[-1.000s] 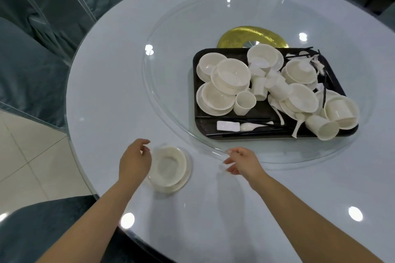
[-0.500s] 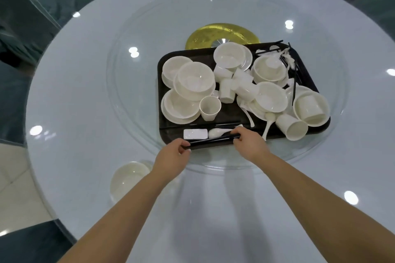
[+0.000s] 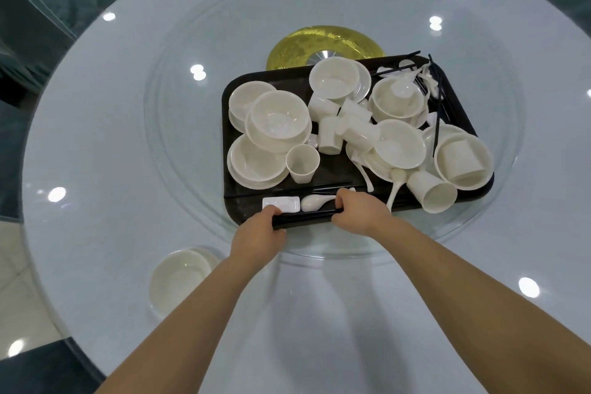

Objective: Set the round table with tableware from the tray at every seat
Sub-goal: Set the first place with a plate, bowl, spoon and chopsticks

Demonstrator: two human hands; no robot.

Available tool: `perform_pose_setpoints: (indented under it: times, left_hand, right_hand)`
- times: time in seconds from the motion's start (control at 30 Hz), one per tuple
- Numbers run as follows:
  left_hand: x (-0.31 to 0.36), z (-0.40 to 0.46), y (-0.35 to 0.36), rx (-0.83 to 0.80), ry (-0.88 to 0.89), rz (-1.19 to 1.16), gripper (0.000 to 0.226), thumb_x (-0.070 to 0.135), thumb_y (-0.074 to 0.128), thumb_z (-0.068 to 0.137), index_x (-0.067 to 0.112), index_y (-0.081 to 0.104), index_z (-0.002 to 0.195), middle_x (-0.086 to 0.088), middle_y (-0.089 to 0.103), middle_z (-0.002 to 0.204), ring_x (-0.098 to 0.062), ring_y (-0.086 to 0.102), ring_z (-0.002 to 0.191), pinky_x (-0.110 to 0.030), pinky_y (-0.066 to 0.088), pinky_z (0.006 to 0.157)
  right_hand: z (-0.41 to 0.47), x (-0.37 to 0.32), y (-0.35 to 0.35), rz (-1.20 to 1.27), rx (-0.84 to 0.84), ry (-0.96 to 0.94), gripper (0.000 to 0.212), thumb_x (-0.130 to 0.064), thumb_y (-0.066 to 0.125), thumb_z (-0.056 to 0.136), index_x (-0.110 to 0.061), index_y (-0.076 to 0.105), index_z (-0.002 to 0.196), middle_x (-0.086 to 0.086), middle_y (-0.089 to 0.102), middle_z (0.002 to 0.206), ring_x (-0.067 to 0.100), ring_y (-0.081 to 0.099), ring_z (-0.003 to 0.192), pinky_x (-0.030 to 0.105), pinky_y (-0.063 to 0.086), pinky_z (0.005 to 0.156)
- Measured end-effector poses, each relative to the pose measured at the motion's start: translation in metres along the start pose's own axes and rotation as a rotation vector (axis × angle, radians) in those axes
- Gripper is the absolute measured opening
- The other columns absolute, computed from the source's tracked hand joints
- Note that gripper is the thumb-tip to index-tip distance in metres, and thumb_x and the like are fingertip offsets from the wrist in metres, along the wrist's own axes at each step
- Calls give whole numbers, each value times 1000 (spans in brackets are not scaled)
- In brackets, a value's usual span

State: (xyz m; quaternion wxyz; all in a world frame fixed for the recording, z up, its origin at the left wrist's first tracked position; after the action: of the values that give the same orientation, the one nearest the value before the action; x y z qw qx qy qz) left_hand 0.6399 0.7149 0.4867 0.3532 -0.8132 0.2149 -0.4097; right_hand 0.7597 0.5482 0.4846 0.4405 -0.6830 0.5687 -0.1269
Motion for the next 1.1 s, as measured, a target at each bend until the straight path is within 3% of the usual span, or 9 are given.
perform_pose_setpoints:
  times: [0.3, 0.5, 0.73, 0.97, 1.03, 1.1]
  left_hand:
    - [8, 2, -5, -25, 9, 124, 28, 31, 63, 90, 17, 55, 113, 4, 55, 88, -20, 55, 84, -30, 43, 69]
    - [6, -7, -8, 5, 42, 94, 15, 28, 60, 92, 18, 57, 102, 9, 52, 76, -18, 56, 80, -31, 46, 69]
    - [-4, -28, -15, 43, 69, 105, 12, 35, 62, 91, 24, 62, 97, 15, 45, 67, -10, 49, 70, -24, 33, 56]
    - [-12, -57, -20, 22, 177, 211, 20, 42, 63, 90, 25, 71, 97, 4, 54, 96, -15, 51, 96, -29, 44, 83]
    - [-21, -66, -17, -44, 144, 102, 20, 40, 64, 90, 22, 71, 94, 5, 62, 97, -15, 56, 93, -29, 46, 84]
    - [-34, -75, -11, -160, 29, -188, 19, 32, 65, 91, 14, 71, 90, 4, 72, 87, -15, 66, 82, -24, 50, 76]
  right_hand:
    - [-9, -2, 0, -72, 75, -5, 16, -15, 53, 85, -18, 50, 100, -2, 54, 85, 21, 53, 80, 30, 40, 62]
    - [-20, -2, 0, -47, 151, 2, 11, -15, 52, 88, -26, 48, 90, -4, 56, 88, 21, 54, 83, 30, 42, 67]
    - [-39, -16, 2, 7, 239, -61, 13, -16, 51, 88, -23, 56, 97, -6, 57, 83, 20, 54, 80, 28, 36, 63]
    - [-59, -34, 13, 1, 272, -122, 9, -21, 50, 91, -25, 54, 99, -9, 52, 69, 16, 52, 69, 27, 36, 55]
    - [-64, -37, 17, 68, 279, -157, 13, -23, 52, 93, -25, 55, 106, -9, 57, 73, 14, 53, 69, 27, 39, 56]
    - [-72, -42, 19, 207, 295, -201, 24, -25, 54, 94, -29, 52, 118, -13, 61, 85, 7, 55, 70, 22, 41, 59]
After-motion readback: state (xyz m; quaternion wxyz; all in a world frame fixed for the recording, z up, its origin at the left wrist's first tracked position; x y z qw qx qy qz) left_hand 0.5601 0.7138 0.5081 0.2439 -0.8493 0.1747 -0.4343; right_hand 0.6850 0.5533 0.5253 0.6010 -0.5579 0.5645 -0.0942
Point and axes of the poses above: each hand's wrist, its own z-axis towards the middle knuckle, its own y-axis out of the palm, x = y × z, the point moved 9 cm from there along z, towards the middle knuckle
